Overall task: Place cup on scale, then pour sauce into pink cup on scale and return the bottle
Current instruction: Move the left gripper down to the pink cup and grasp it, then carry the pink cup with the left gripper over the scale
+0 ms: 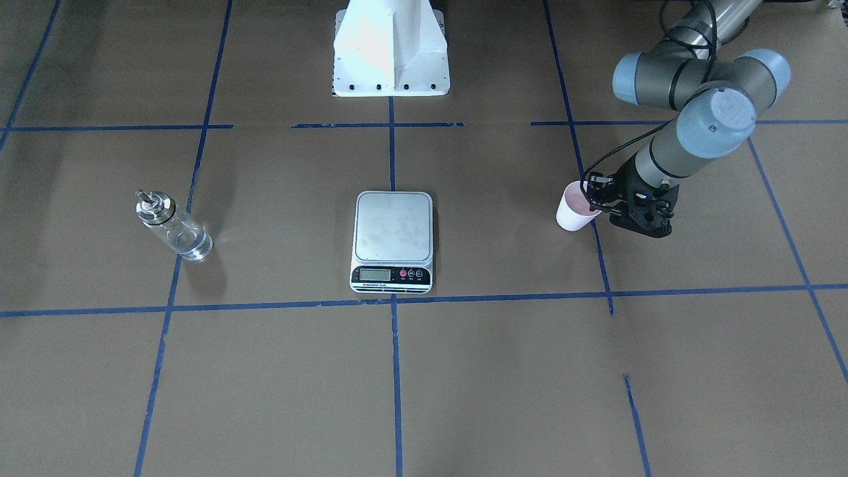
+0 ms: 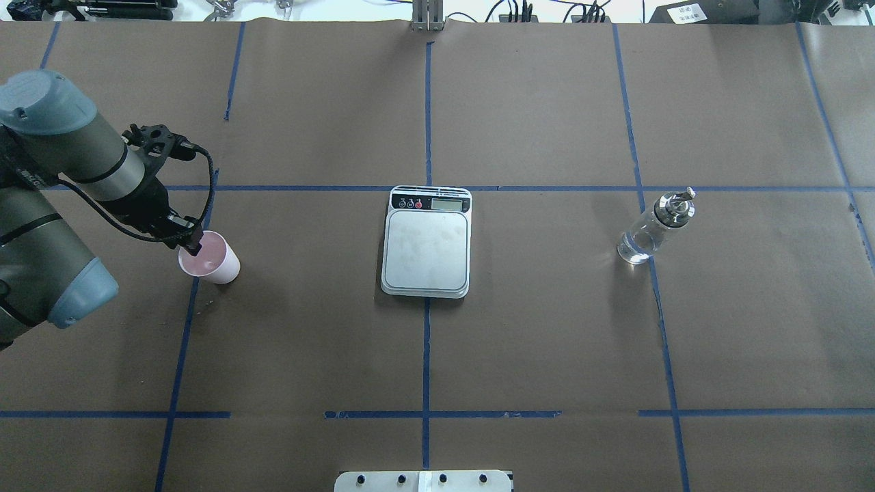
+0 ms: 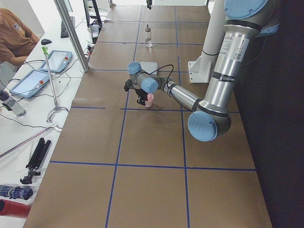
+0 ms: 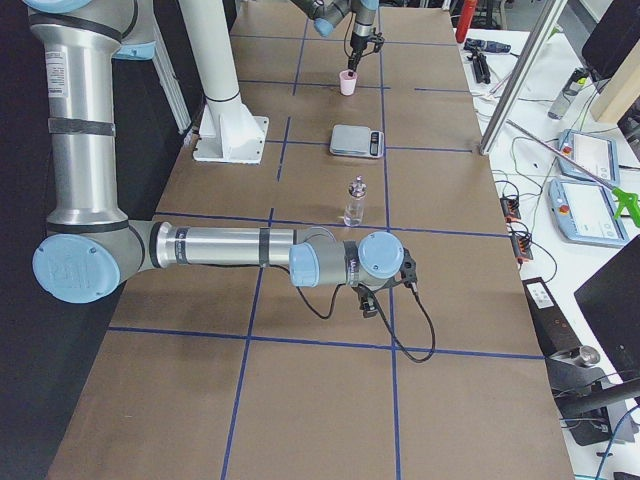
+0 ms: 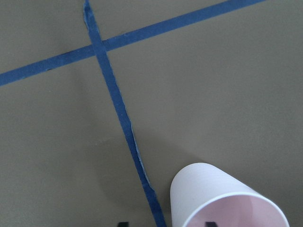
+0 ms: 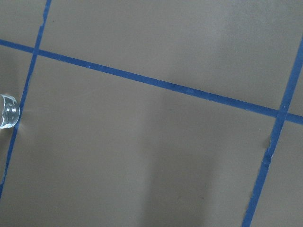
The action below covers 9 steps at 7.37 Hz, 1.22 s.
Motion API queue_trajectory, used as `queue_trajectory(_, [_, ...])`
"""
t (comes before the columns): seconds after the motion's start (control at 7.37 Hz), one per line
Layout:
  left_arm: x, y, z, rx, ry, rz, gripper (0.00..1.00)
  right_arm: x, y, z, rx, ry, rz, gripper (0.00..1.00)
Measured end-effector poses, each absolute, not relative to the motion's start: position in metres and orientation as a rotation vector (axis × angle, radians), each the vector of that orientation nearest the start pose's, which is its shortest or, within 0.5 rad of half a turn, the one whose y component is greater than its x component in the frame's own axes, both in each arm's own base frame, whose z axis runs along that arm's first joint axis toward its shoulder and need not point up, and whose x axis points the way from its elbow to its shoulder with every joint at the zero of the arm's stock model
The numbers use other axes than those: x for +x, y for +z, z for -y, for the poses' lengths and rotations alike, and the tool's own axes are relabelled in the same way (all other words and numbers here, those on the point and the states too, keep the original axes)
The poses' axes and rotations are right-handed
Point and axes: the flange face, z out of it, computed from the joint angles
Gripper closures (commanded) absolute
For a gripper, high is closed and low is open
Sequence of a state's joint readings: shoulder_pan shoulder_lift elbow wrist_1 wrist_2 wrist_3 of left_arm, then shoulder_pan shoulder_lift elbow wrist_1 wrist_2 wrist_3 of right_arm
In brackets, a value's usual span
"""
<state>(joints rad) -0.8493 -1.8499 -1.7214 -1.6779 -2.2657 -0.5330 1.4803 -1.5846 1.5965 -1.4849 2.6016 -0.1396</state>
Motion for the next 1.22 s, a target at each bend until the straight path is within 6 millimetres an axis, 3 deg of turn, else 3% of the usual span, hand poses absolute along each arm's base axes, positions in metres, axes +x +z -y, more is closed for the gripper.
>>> queue_trajectory(0.68, [0.343,0.405,0.493,0.03,0.358,-0.871,1.0,0.003,0.623,0.493,0.117,-0.261,1.031,0.0])
queue_trajectory(0.95, [0.342,0.374,0.492,0.038,0.299,-0.9,1.0,0.003,0.621,0.494,0.12,-0.263,1.03,0.0])
queue_trajectory(1.09, [0.348,0.351,0.495,0.035,0.247,-0.92,1.0,0.003,0.619,0.494,0.124,-0.265,1.031,0.0])
queue_trajectory(1.22, [0.367,0.323,0.491,0.021,0.197,-0.941,1.0,0.003,0.615,0.495,0.131,-0.268,1.033,0.0])
